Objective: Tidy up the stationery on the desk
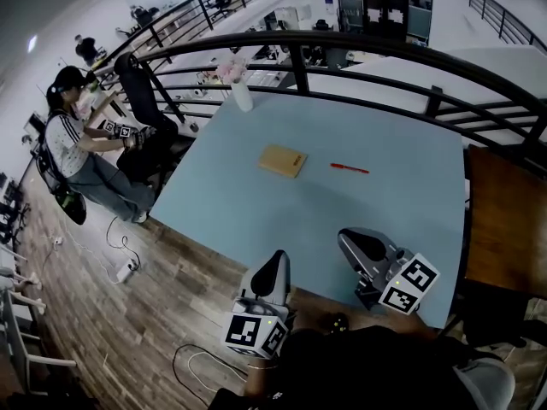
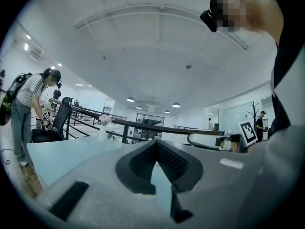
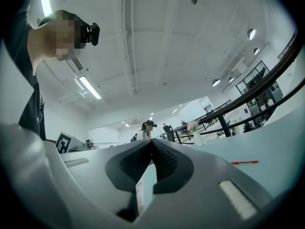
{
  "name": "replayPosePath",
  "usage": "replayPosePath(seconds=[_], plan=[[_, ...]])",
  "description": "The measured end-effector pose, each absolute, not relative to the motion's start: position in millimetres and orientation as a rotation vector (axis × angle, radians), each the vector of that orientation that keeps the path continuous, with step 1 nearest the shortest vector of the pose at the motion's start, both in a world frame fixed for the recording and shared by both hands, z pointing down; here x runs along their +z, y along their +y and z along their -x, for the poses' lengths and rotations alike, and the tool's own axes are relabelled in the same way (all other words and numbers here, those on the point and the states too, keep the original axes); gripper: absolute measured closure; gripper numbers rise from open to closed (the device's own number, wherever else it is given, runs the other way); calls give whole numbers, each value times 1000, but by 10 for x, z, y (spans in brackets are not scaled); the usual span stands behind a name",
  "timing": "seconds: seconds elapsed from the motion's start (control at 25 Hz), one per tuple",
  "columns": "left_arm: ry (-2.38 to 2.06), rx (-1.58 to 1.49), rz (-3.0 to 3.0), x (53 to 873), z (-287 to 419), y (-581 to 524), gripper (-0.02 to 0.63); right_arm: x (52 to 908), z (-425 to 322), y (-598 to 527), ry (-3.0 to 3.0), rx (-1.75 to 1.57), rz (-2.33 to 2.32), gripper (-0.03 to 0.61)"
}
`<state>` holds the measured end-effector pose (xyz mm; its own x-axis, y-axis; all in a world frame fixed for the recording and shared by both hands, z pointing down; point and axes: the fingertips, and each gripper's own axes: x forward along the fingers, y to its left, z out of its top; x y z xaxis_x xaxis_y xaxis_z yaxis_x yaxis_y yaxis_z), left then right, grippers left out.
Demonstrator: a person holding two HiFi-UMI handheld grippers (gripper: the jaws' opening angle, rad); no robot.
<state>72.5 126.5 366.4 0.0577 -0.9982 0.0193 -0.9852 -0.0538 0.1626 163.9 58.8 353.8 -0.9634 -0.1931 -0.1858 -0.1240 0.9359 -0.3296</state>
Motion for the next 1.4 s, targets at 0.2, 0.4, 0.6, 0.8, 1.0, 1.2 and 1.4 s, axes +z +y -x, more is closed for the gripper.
replayPosePath(seconds=[0.2,0.4,0.6,0.8,1.0,1.2,1.4], plan=[[-2009,-165,-2200,3711,-518,1012,616,3570,-1485,375,2884,-477,313,572],[-1958,-144,-2256,3669,-263,670,617,3546,-1313,109,2862,-477,395,574],[-1921,-117,-2284,3637,0,418,615,3518,-1068,-104,2848,-483,443,574],[-1901,-102,-2307,3628,280,196,615,3509,-800,-290,2839,-483,471,574],[-1894,-99,-2306,3613,590,-12,615,3486,-540,-457,2846,-481,496,574],[-1900,-64,-2321,3632,875,-205,615,3483,-358,-639,2850,-469,548,574],[-1883,-46,-2343,3579,1108,-346,615,3442,-167,-740,2849,-462,586,574]])
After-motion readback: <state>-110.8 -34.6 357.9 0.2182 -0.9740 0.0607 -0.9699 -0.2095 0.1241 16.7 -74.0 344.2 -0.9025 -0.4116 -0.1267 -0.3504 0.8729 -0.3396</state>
